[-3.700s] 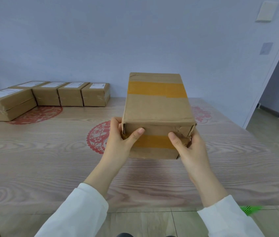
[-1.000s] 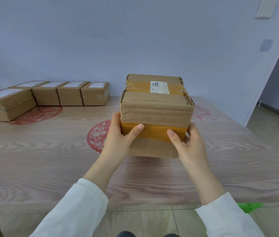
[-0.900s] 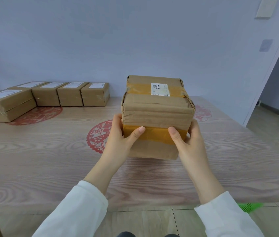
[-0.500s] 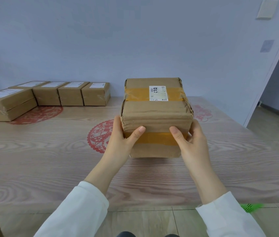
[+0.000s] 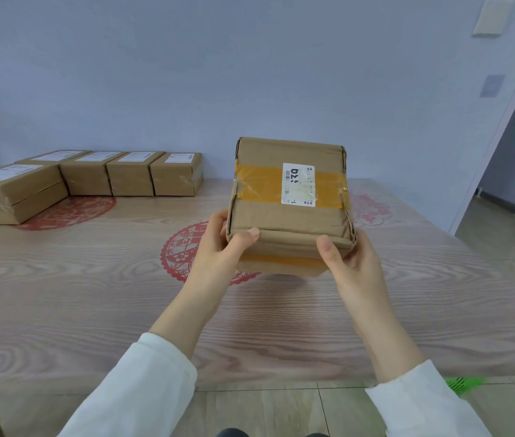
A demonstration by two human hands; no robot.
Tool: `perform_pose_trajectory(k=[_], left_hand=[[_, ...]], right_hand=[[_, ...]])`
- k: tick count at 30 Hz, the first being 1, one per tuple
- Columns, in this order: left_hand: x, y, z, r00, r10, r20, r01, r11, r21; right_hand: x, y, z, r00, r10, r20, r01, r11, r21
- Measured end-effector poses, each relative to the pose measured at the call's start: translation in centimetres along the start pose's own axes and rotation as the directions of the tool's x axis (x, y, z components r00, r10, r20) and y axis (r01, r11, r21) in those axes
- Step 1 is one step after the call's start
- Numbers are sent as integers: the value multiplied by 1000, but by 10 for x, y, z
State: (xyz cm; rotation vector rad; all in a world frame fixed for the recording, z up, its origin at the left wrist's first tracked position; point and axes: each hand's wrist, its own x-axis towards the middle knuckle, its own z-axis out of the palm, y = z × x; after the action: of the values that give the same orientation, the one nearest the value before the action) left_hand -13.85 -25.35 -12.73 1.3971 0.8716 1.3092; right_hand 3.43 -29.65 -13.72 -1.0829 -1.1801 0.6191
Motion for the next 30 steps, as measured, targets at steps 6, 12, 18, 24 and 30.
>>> perform_pose_trajectory(k=[6, 12, 18, 24, 30], left_hand=[[1, -2, 0, 1000, 0, -19, 0, 1000, 5], [0, -6, -1, 1000, -10, -14, 11, 998, 62], [-1, -1, 2, 999, 26, -42, -21, 992, 123], [-1, -1, 1, 998, 59, 17, -61, 985, 164], [-1, 0, 0, 999, 46, -2, -45, 981, 189]], right_hand=[[-1, 0, 0, 999, 27, 44, -30, 997, 72], [0, 4, -3, 997, 80, -3, -80, 997, 14], [1, 8, -1, 996, 84, -33, -85, 996, -17], [2, 4, -3, 998, 37, -54, -41, 996, -79], [3, 1, -2, 998, 62, -18, -62, 998, 6]])
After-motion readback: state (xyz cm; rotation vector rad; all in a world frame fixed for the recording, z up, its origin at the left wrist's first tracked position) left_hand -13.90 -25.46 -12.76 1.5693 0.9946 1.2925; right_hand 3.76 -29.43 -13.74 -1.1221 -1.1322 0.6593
